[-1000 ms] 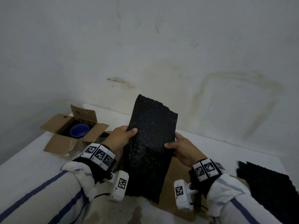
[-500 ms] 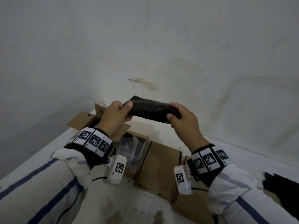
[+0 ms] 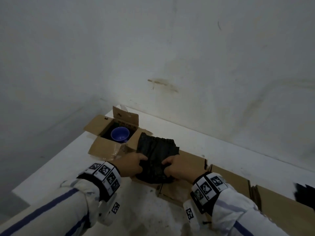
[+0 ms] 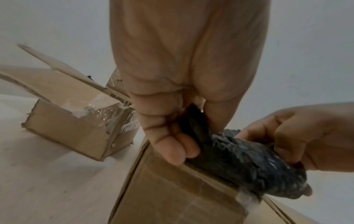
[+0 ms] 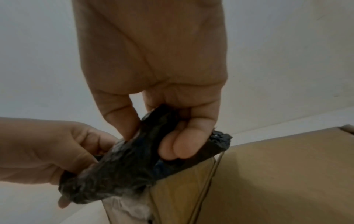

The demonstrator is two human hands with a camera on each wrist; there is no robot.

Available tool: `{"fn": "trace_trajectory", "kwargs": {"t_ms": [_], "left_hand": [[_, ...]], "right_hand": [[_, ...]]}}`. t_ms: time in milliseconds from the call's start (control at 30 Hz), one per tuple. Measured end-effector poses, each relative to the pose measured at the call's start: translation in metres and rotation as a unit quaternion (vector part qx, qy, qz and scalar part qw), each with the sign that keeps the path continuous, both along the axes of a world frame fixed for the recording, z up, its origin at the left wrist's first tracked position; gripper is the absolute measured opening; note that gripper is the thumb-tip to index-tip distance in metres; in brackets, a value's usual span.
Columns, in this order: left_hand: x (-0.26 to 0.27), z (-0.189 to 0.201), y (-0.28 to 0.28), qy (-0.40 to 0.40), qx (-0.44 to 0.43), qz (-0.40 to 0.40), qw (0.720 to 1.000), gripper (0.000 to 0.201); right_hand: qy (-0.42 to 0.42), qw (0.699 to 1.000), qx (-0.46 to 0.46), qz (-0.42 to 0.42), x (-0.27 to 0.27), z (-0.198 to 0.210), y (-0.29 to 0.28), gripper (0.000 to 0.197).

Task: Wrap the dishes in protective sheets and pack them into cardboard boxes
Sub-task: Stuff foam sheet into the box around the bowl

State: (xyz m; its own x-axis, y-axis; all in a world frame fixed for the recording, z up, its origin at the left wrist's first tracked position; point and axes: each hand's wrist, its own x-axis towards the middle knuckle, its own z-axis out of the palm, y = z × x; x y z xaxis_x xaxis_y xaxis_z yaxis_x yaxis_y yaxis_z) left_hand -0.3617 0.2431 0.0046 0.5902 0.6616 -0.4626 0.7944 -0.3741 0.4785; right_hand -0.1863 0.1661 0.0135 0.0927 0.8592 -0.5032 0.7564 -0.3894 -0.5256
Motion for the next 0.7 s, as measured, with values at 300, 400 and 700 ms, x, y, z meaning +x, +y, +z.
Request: {"fn": "trace_trajectory", "kwargs": {"t_ms": [300, 400, 700], "left_hand": [[0.008, -0.037, 0.022, -0.012, 0.178, -0.05, 0.983, 0.028], [0.01, -0.046, 0.026, 0.035, 0.23, -0.086, 0.969, 0.027], [0.009, -0.034, 0.017, 0.109, 0.35, -0.123, 0.922, 0.029]], "right_hand": [[-0.064, 0.997, 0.048, 0.005, -0.022, -0.008, 0.023, 0.045], [-0.05, 0.994, 0.099, -0.013, -0.021, -0.011, 0.024, 0.041], [-0.32, 0.935, 0.066, 0.138, -0.026, -0.021, 0.024, 0.042]]}}
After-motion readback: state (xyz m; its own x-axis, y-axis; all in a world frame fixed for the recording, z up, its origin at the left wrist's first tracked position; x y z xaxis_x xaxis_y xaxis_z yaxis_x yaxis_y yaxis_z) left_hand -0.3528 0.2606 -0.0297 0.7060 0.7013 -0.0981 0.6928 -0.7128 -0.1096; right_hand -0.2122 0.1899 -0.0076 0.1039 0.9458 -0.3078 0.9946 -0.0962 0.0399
